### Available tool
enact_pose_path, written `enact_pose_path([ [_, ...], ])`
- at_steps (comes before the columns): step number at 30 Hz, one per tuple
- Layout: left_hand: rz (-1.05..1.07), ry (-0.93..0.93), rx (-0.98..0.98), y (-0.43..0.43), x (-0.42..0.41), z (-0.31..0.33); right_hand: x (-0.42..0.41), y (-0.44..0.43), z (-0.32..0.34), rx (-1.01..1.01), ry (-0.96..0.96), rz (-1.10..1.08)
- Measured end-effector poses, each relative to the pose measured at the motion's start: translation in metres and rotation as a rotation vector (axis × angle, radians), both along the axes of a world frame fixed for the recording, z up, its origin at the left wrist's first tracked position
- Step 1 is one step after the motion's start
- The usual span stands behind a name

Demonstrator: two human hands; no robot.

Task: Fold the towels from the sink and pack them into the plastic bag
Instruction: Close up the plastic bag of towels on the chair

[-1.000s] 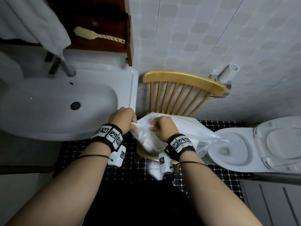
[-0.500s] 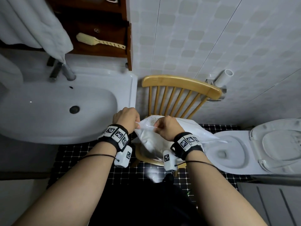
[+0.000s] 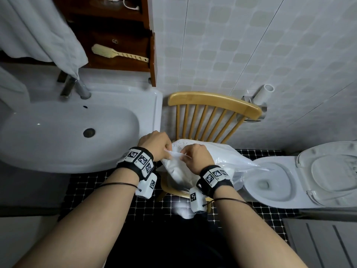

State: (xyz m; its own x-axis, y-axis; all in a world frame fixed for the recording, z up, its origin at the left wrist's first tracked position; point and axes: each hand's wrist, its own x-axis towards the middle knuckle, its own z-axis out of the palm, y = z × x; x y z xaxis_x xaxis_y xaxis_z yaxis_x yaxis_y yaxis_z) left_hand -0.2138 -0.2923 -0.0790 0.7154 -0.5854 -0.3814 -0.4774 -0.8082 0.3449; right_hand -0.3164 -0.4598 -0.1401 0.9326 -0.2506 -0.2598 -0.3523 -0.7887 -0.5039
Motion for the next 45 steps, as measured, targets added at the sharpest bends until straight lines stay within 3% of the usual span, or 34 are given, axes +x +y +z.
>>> enact_pose_path([
  [9,0.055,-0.123,-0.021,-0.002,-0.012,-0.012,-0.011,-0.003,-0.013,0.012,-0.058,-0.010],
  [18,-0.036,-0.004,-0.059,0.000,-0.007,-0.021,-0.018,-0.011,-0.025,-0.003,0.011,-0.127],
  [29,-0.073,-0.220,0.020,-0.009,-0.011,-0.037,-0.020,-0.011,-0.033,0.031,-0.065,-0.133],
  [35,-0.106,-0.133,-0.043,-0.010,-0.009,-0.040,-0.020,-0.013,-0.032,0.042,-0.089,-0.129],
  [45,-0.112,-0.281,0.112,-0.024,-0.022,-0.050,-0.026,-0.009,-0.031,0.044,-0.094,-0.145],
])
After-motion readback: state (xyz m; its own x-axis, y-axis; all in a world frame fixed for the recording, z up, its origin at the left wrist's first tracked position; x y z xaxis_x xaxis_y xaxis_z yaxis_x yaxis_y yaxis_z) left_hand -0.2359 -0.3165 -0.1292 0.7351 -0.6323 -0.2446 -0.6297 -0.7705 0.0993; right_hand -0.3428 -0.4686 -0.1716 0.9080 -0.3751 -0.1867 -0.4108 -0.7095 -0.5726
